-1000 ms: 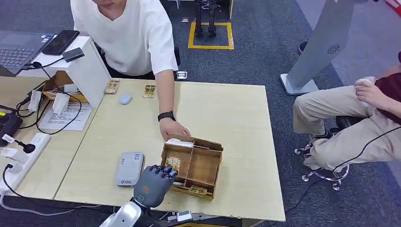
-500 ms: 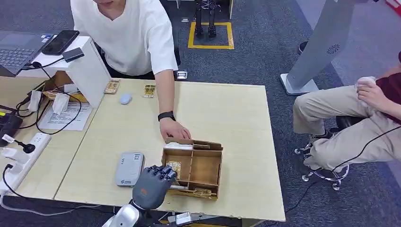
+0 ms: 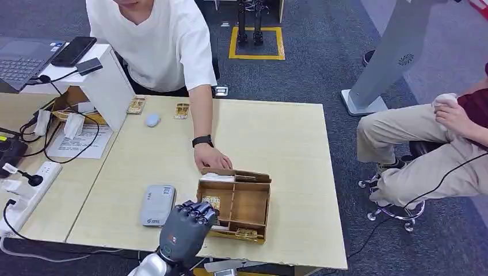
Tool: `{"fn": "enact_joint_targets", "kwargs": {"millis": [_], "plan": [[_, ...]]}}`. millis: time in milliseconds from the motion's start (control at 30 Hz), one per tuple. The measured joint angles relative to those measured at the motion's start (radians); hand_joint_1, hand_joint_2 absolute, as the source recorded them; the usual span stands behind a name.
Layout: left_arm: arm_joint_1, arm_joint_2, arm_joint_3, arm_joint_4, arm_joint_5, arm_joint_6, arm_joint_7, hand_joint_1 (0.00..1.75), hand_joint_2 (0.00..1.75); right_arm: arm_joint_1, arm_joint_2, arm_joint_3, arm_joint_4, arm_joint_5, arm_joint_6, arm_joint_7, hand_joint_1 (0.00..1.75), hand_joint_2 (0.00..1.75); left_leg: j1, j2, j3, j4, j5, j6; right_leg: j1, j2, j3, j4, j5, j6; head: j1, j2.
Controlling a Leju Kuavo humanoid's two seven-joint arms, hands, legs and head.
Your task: Pass the card to the sensor for recognition and then transmit it.
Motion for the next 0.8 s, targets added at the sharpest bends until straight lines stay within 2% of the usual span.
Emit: {"fn": "enact_joint_targets", "kwargs": {"millis": [333,367,400,533,800], "plan": [[0.01,-0.003,0.01,-0.022,0.0,0.0,-0.002,1.75,1.75,0.0,0.0,0.0,0.0,0.0,0.0,0.0,0.0,1.75,0.0,0.0,0.0,0.0,0.0,0.0,0.0,0.0,0.0,0.0,0.0,0.0,0.0,0.0],[0.01,-0.003,0.011,-0.022,0.0,0.0,-0.002,0.35,1.75,0.0,0.0,0.0,0.0,0.0,0.0,0.0,0.0,1.75,0.0,0.0,0.0,0.0,0.0,0.0,0.0,0.0,0.0,0.0,0.0,0.0,0.0,0.0],[0.01,-0.004,0.011,-0.022,0.002,0.0,-0.006,0.0,1.75,0.0,0.0,0.0,0.0,0.0,0.0,0.0,0.0,1.75,0.0,0.0,0.0,0.0,0.0,0.0,0.0,0.0,0.0,0.0,0.0,0.0,0.0,0.0],[0.015,-0.01,0.022,-0.022,-0.008,0.0,-0.028,0.0,1.75,0.0,0.0,0.0,0.0,0.0,0.0,-0.003,0.0,1.75,0.0,0.0,0.0,0.0,0.0,0.0,0.0,0.0,0.0,0.0,0.0,0.0,0.0,0.0],[0.017,-0.013,0.046,-0.001,-0.082,0.0,-0.028,0.0,1.75,0.0,0.003,0.0,0.0,0.003,0.0,-0.003,0.0,1.75,0.0,0.0,0.0,0.0,0.0,0.0,0.0,0.0,0.0,0.0,0.0,0.0,0.0,0.0]]}}
